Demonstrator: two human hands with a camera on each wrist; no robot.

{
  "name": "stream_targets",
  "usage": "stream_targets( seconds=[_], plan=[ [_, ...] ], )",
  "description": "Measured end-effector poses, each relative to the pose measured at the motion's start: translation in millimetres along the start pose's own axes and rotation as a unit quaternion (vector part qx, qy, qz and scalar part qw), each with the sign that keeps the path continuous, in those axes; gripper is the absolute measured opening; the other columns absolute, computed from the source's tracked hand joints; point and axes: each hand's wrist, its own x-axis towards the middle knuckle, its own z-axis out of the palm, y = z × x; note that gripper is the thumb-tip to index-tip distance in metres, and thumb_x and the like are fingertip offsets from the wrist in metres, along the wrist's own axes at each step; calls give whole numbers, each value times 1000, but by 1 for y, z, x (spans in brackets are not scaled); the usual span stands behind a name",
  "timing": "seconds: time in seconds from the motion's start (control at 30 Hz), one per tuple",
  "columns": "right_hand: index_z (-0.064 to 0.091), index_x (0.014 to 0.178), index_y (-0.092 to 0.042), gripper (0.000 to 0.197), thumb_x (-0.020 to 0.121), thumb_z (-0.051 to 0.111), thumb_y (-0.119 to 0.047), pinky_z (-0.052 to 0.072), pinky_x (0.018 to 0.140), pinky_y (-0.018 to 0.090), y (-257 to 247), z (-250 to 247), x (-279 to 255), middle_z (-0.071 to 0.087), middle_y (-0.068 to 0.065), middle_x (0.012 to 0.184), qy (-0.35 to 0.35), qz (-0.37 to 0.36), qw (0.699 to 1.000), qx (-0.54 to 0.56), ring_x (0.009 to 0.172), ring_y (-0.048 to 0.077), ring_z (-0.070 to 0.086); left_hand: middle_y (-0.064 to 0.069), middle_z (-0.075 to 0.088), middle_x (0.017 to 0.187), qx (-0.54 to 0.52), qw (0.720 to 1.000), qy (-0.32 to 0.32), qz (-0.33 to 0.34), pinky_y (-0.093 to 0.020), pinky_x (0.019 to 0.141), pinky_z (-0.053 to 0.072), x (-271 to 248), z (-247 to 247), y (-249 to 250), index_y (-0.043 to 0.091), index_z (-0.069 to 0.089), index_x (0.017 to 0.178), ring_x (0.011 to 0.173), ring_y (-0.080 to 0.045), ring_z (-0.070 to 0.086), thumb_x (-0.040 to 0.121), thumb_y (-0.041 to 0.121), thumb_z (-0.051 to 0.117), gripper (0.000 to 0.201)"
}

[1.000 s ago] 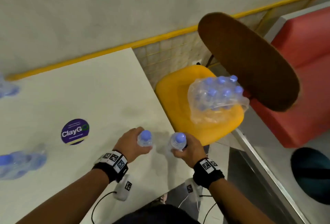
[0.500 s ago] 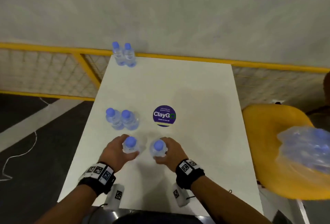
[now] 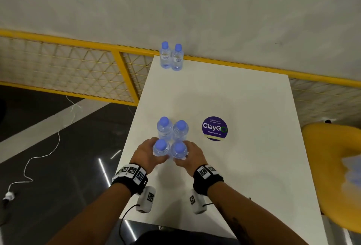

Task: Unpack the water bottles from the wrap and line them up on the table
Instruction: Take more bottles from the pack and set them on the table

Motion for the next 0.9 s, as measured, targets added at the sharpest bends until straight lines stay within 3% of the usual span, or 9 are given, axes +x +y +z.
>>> stream_targets(
  seconds=[0.1, 0.23, 0.4, 0.57, 0.67, 0.77, 0.83, 0.9],
  plan=[
    [62, 108, -20, 45, 69, 82, -29, 53, 83, 33, -4, 3, 2, 66, 2, 105, 17, 12, 1000, -4, 93, 20, 64, 10, 71, 96, 20, 1000, -9, 7, -42, 85, 59, 6, -5, 13, 33, 64, 97, 87, -15, 69, 68, 47, 84, 38],
    [64, 97, -20, 31, 73, 76, -34, 57, 83, 39, -13, 9, 10, 69, 3, 96, 5, 17, 999, -52, 88, 22, 65, 0, 74, 96, 83, 996, -37, 16, -43, 87, 59, 16, -10, 28, 22, 69, 98, 88, -23, 70, 80, 33, 80, 24],
    [65, 98, -11, 28, 77, 76, -26, 56, 82, 38, -17, 7, 8, 70, 10, 96, 8, 13, 998, -65, 87, 26, 65, -1, 73, 98, 98, 994, -34, 22, -40, 87, 59, 18, -13, 26, 20, 69, 102, 88, -23, 70, 79, 31, 83, 29],
    [63, 98, -25, 37, 70, 75, -46, 52, 73, 29, -6, 13, 18, 68, -2, 92, -3, 6, 998, -69, 80, 15, 62, 0, 73, 99, 88, 995, -28, 20, -38, 87, 58, 18, -12, 25, 23, 67, 102, 89, -21, 69, 77, 32, 84, 31],
    [65, 97, -24, 32, 72, 77, -41, 48, 71, 24, -6, 11, 21, 69, -3, 90, -4, -10, 997, -73, 76, 10, 59, -2, 71, 99, 89, 995, -34, 26, -36, 88, 56, 20, -9, 26, 18, 67, 106, 91, -24, 68, 80, 29, 84, 33],
    [67, 95, -21, 30, 72, 80, -36, 53, 73, 27, -6, 9, 24, 71, 0, 91, -17, -19, 998, -56, 78, 14, 64, 4, 70, 100, 88, 996, -22, 23, -36, 88, 57, 20, -7, 18, 24, 65, 107, 90, -20, 68, 76, 36, 84, 39],
    [65, 97, -23, 37, 68, 81, -41, 56, 77, 33, 0, 9, 25, 70, -1, 94, -21, -13, 998, -50, 82, 16, 65, 6, 69, 103, 64, 998, -9, 18, -37, 88, 57, 18, -5, 8, 27, 61, 110, 91, -19, 68, 72, 37, 87, 47],
    [59, 112, -23, 57, 65, 82, -47, 54, 86, 37, 10, 9, 23, 63, 0, 109, -17, 14, 999, -45, 96, 17, 62, 8, 67, 106, 49, 999, 6, -5, -38, 88, 56, 14, -2, -1, 26, 57, 114, 95, -19, 66, 68, 39, 90, 58]
  ],
)
